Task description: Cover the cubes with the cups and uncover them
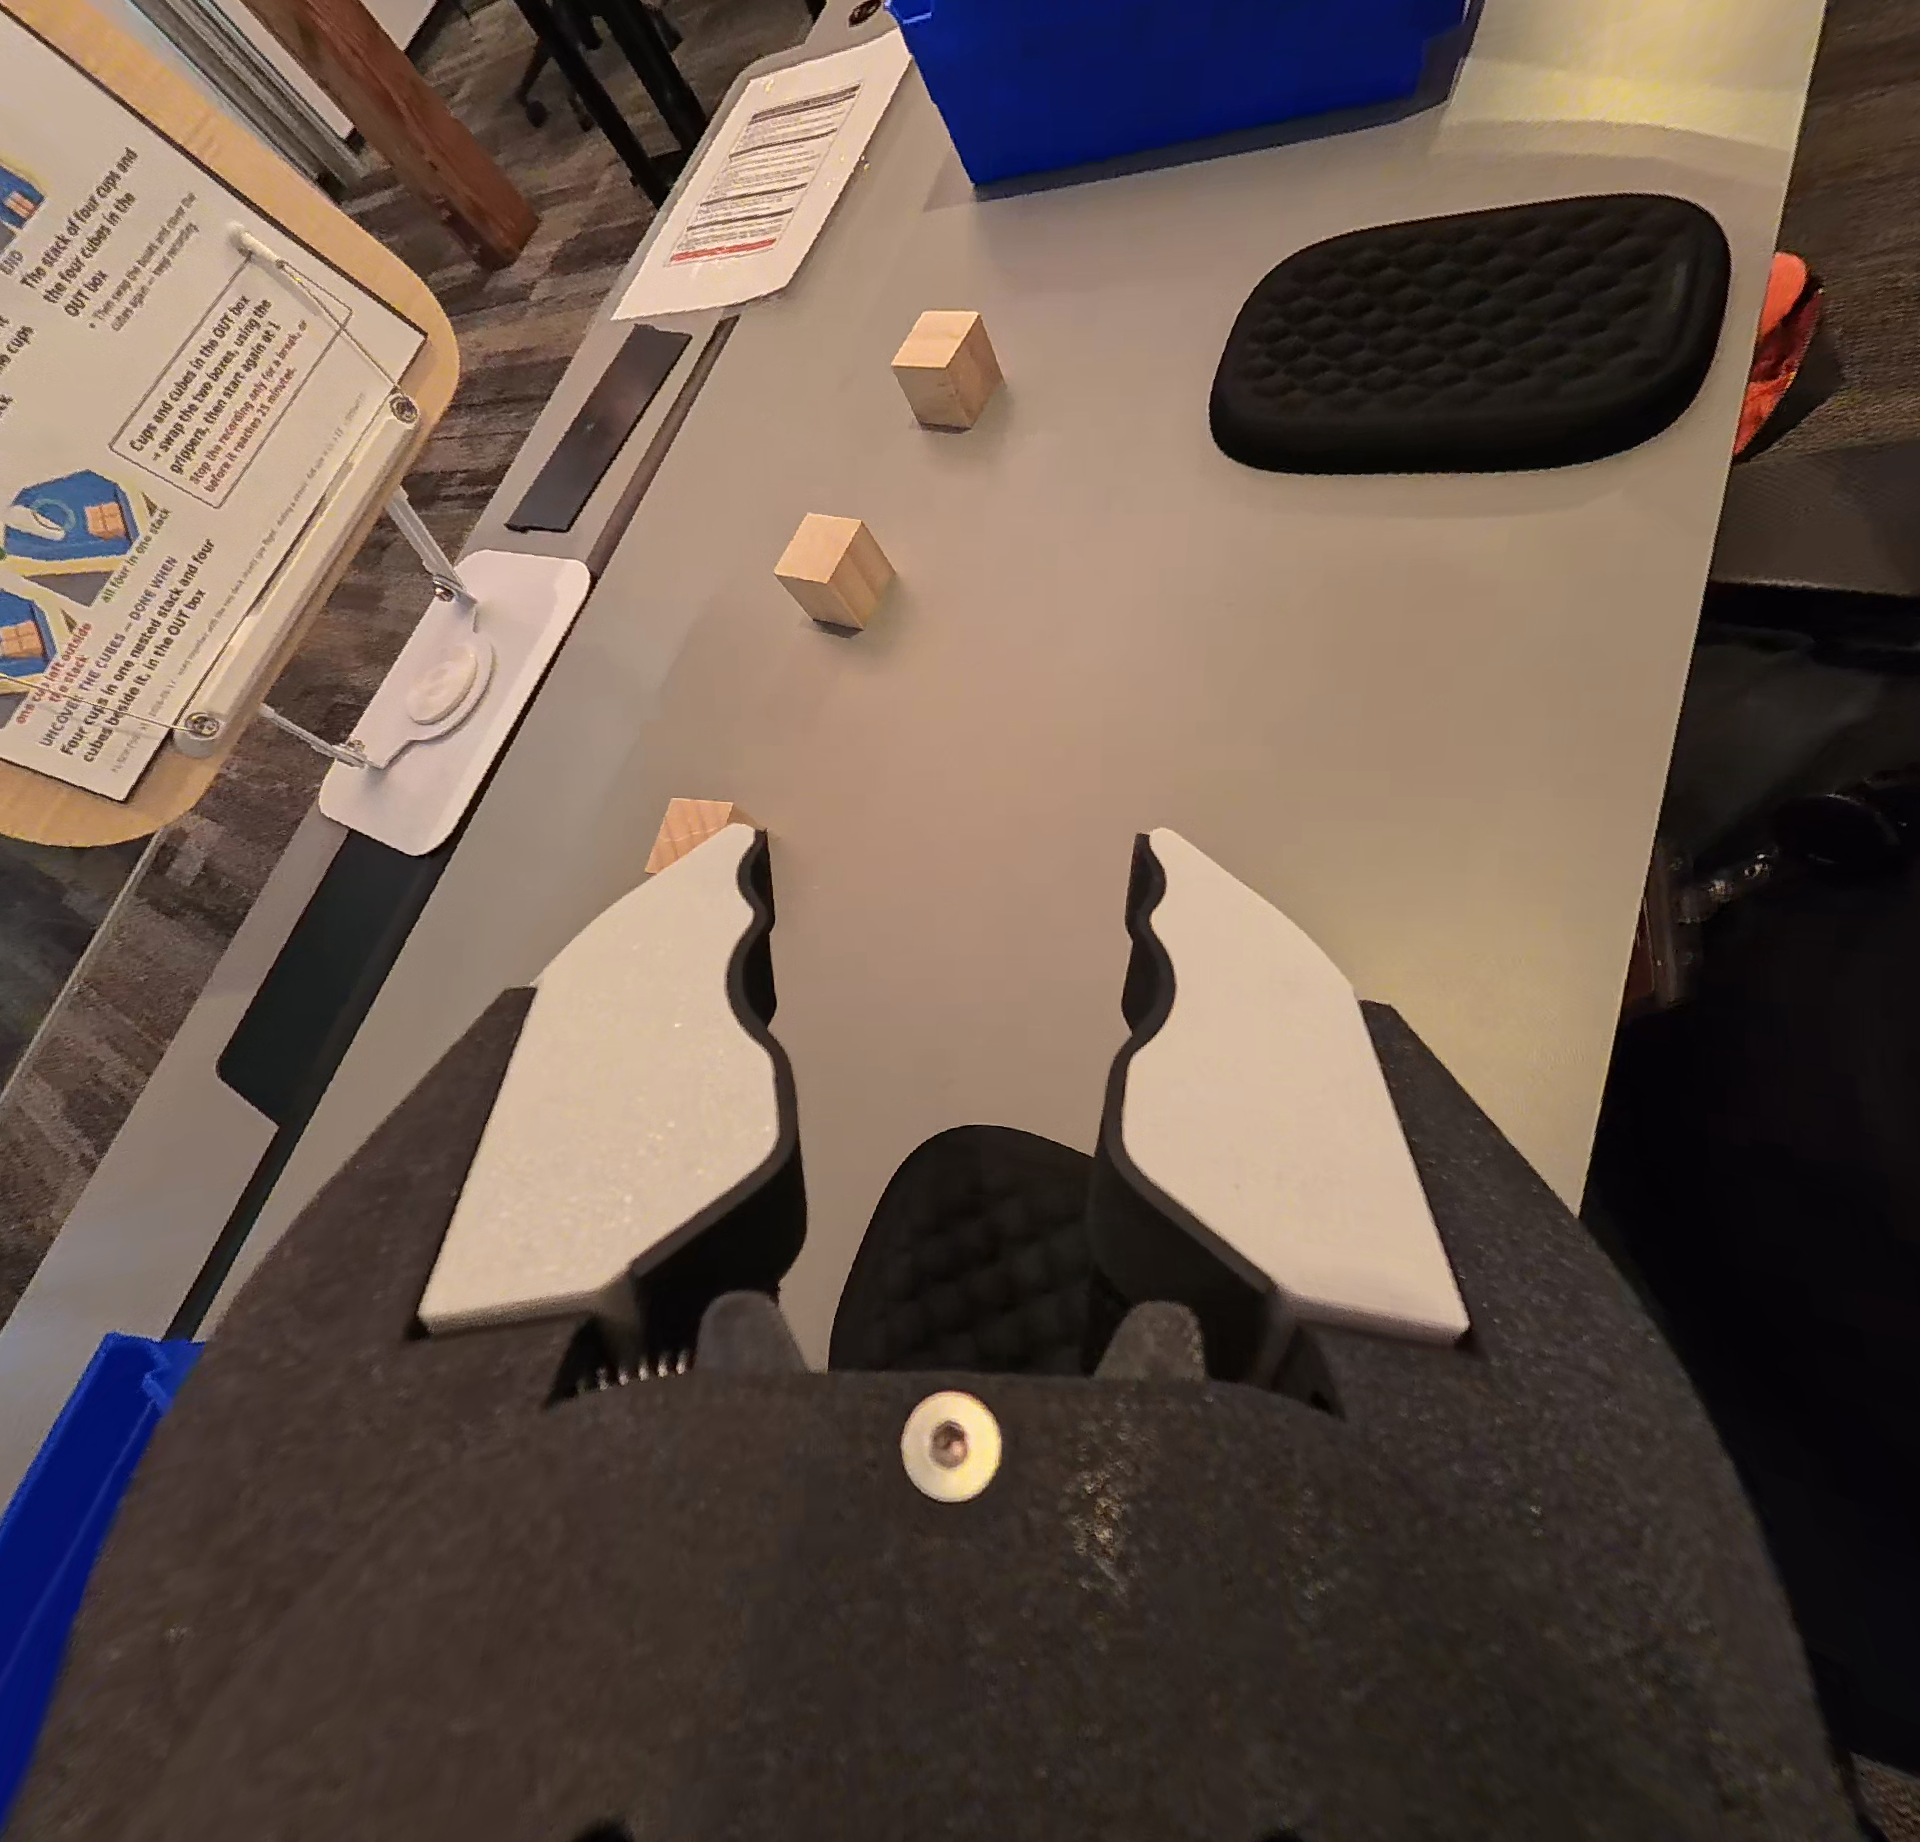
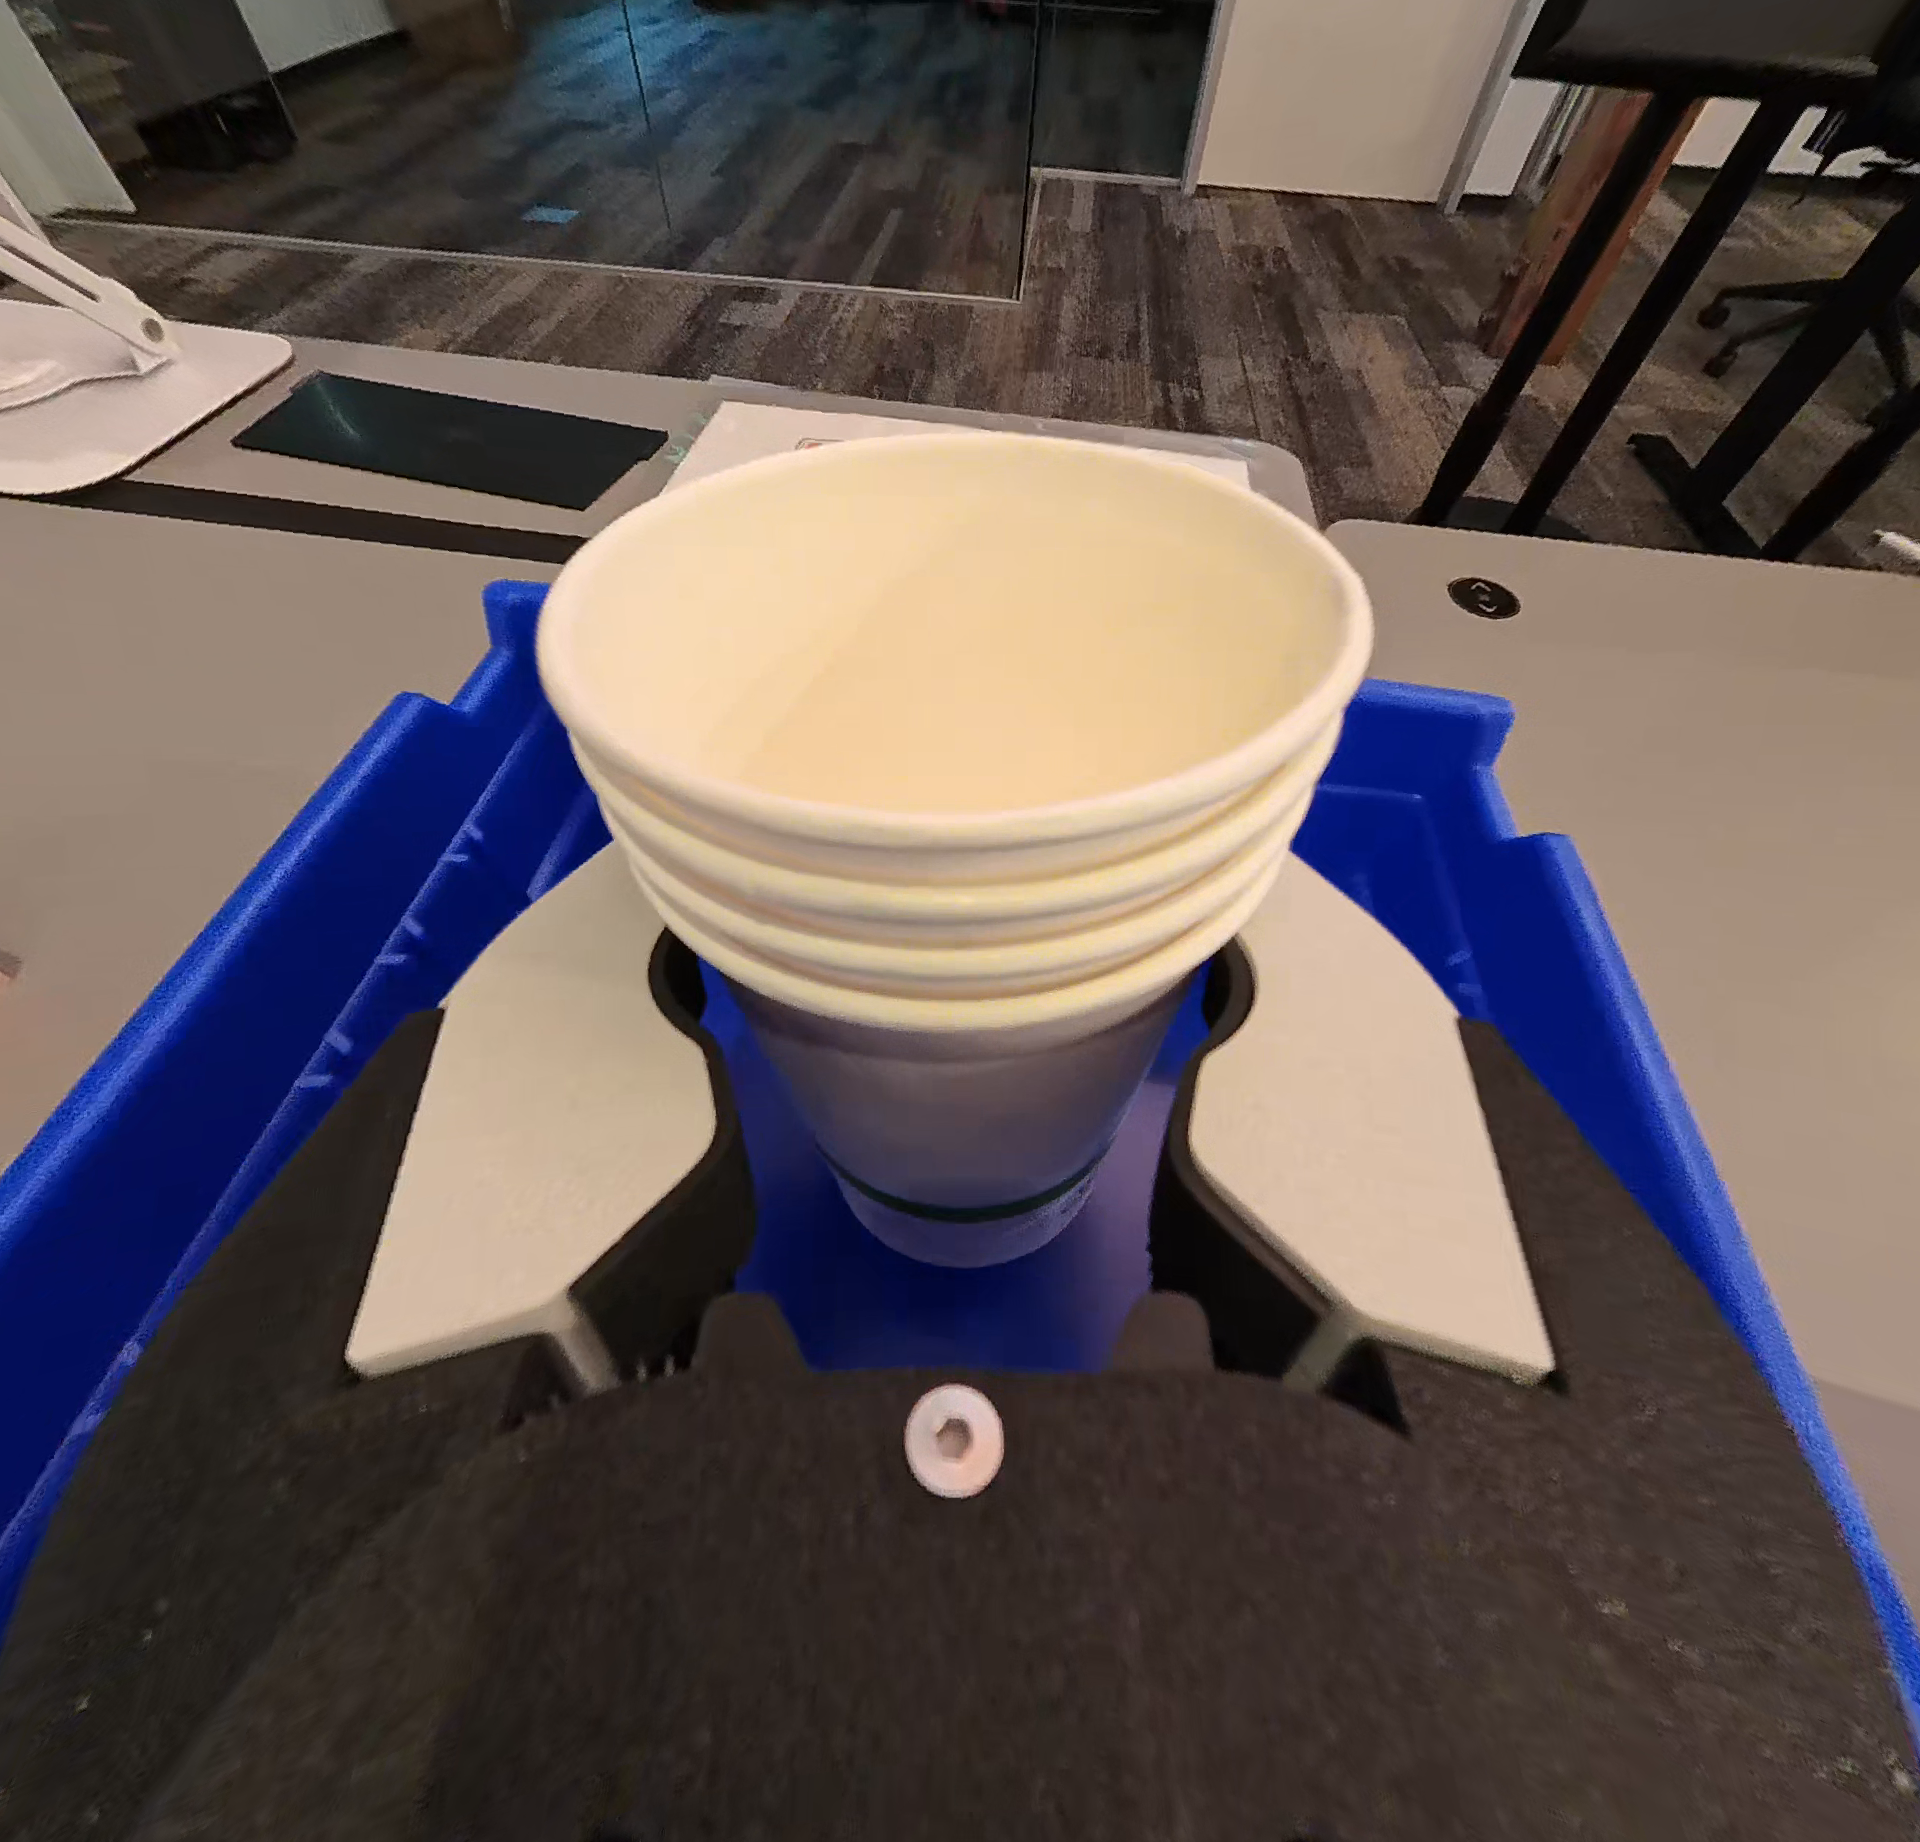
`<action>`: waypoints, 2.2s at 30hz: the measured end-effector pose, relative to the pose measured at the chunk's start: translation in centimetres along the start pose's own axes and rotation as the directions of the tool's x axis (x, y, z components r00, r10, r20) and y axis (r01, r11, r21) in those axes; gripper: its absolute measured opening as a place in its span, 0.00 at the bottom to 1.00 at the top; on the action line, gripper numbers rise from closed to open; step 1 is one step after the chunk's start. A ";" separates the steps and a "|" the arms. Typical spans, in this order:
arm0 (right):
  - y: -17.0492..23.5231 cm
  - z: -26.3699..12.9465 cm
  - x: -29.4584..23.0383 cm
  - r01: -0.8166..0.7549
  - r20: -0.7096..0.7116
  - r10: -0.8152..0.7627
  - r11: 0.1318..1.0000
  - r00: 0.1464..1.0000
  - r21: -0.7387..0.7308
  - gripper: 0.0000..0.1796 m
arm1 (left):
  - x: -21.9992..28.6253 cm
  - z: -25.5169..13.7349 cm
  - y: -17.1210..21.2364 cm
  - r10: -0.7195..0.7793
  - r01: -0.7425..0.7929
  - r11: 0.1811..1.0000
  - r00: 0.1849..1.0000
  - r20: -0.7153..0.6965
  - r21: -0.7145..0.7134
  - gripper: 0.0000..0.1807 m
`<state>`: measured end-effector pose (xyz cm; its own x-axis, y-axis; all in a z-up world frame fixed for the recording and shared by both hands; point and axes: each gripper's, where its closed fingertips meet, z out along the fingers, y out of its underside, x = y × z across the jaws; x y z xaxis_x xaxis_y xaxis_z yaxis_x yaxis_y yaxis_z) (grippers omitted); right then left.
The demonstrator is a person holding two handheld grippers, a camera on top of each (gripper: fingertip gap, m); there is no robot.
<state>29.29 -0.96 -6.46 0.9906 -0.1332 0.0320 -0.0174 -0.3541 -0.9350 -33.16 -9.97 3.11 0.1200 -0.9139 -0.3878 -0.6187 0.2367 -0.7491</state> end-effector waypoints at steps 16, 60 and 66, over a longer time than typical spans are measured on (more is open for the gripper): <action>1.6 0.5 -0.2 -0.023 0.021 0.023 1.000 1.000 -0.012 0.53 | 0.4 0.9 -0.4 0.000 0.000 1.000 1.000 -0.015 0.020 0.35; -10.0 -15.5 -15.8 0.419 0.269 -0.411 0.908 0.871 0.029 0.44 | -11.8 0.0 -8.6 0.034 -0.087 0.967 0.975 0.219 0.239 0.34; -5.2 -11.0 -27.1 0.711 0.612 -0.550 0.702 0.568 -0.030 0.42 | -15.8 0.5 -13.0 -0.023 -0.098 0.910 0.958 0.285 0.403 0.35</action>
<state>1.03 -5.71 1.39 0.6556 0.6858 0.3160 0.6885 -0.3710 -0.6232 -26.63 1.62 18.67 0.3505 -0.7874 -0.5071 -0.2613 0.4377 -0.8603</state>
